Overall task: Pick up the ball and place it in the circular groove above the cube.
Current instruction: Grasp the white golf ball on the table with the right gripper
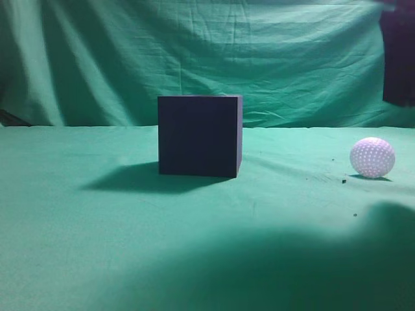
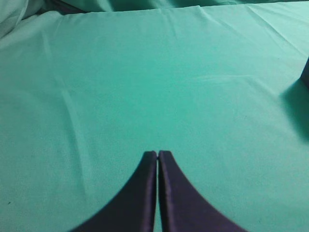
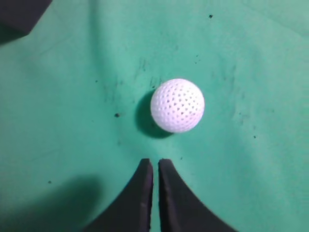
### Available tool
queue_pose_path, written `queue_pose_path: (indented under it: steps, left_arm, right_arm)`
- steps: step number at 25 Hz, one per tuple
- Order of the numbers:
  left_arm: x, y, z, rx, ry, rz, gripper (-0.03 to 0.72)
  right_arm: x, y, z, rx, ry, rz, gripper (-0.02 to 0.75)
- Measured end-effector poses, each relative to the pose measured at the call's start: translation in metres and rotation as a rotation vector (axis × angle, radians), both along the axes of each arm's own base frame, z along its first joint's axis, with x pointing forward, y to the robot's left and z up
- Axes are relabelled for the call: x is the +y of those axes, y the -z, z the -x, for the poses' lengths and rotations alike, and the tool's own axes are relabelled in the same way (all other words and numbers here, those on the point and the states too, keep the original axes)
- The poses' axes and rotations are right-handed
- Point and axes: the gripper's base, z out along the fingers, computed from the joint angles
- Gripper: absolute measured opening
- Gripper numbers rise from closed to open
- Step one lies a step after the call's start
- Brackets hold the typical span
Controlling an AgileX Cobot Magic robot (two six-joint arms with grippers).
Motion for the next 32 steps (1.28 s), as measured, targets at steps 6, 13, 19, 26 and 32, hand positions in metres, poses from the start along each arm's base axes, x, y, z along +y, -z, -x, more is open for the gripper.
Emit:
queue_pose_path:
  steps: [6,13,19,26,32]
  left_arm:
    - [0.0,0.0,0.0,0.0,0.0,0.0,0.0]
    - [0.0,0.0,0.0,0.0,0.0,0.0,0.0]
    - [0.0,0.0,0.0,0.0,0.0,0.0,0.0]
    - [0.0,0.0,0.0,0.0,0.0,0.0,0.0]
    - [0.0,0.0,0.0,0.0,0.0,0.0,0.0]
  right_arm:
    - [0.006,0.017,-0.02,0.034,-0.003,0.048,0.314]
    - [0.011,0.041,-0.034,0.036,0.011,0.052,0.573]
    - [0.014,0.058,-0.042,0.039,0.025,0.054,0.573]
    - [0.014,0.063,-0.044,0.056,0.028,0.062,0.305]
    - [0.02,0.037,-0.056,0.089,0.083,0.053,0.307]
